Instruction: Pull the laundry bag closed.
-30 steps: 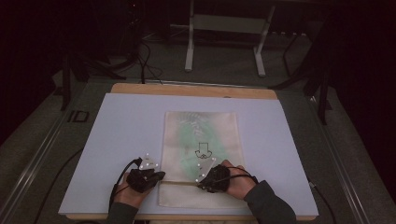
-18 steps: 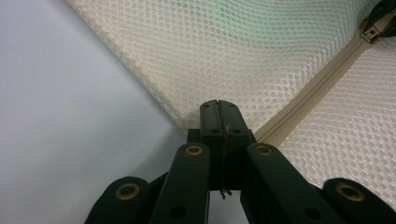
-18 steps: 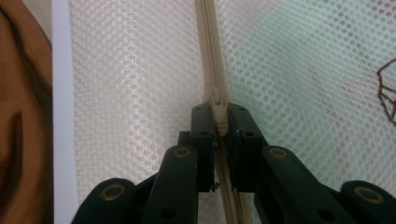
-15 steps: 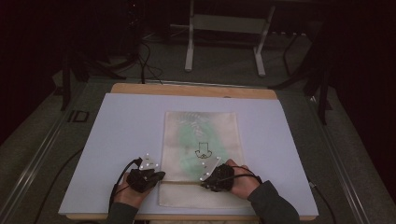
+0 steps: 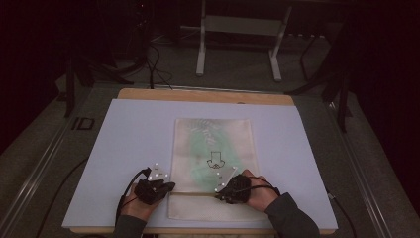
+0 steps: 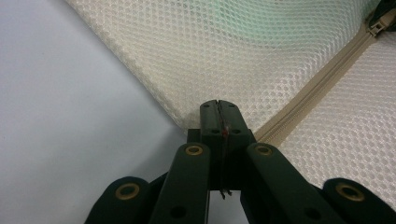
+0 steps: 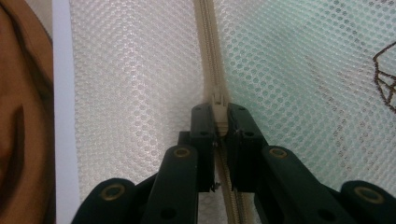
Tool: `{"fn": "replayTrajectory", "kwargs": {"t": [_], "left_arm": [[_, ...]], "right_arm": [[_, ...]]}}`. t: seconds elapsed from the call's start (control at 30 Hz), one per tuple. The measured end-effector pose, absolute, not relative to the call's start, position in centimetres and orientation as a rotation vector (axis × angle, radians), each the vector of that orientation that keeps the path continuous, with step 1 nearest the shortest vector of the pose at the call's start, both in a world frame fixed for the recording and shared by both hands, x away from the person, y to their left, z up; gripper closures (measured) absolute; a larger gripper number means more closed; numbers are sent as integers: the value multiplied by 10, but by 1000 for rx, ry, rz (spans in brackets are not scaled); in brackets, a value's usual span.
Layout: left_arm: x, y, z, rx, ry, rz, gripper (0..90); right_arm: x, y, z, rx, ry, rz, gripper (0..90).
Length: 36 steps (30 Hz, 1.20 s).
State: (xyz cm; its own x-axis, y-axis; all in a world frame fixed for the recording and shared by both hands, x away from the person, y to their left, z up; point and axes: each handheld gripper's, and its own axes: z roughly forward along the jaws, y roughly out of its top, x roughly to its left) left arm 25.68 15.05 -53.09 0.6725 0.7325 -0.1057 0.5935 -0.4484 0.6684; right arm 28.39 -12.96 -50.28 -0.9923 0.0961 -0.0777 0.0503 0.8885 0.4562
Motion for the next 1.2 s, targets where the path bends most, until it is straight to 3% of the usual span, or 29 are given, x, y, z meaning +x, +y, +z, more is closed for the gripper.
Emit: {"fn": "replayTrajectory", "kwargs": {"t": [1.2], "left_arm": [[257,151,-531,2190,1016,256,895]], "right_arm": [[283,-146,-502,142,2955,715,825]]}}
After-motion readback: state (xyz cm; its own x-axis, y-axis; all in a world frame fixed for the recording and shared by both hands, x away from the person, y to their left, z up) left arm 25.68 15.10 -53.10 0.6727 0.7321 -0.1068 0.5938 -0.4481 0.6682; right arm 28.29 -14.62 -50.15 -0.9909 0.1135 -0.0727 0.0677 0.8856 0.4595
